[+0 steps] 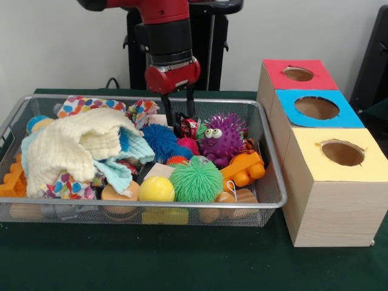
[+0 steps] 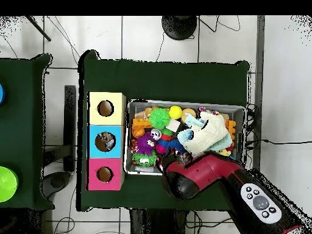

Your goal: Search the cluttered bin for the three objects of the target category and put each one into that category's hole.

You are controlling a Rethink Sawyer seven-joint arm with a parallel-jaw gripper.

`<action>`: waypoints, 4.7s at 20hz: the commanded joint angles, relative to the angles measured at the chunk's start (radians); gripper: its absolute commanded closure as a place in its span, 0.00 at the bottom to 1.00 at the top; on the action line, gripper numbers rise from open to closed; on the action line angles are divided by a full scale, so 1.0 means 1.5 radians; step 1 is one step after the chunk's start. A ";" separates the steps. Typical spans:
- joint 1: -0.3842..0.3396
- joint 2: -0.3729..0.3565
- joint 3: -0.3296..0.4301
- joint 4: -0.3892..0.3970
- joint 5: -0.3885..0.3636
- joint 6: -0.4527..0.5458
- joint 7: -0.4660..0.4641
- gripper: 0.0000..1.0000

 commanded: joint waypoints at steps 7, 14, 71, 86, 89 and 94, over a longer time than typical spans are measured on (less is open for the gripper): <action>-0.021 0.023 0.122 0.011 -0.011 0.108 -0.235 0.00; -0.044 0.047 0.161 0.023 -0.014 0.135 -0.290 0.00; -0.126 0.169 0.090 -0.013 -0.229 0.052 -0.315 0.00; -0.085 0.199 0.037 -0.066 -0.266 -0.006 -0.259 0.00; -0.073 0.194 0.026 -0.071 -0.270 -0.021 -0.241 0.00; -0.077 0.198 0.013 -0.083 -0.247 -0.030 -0.238 0.00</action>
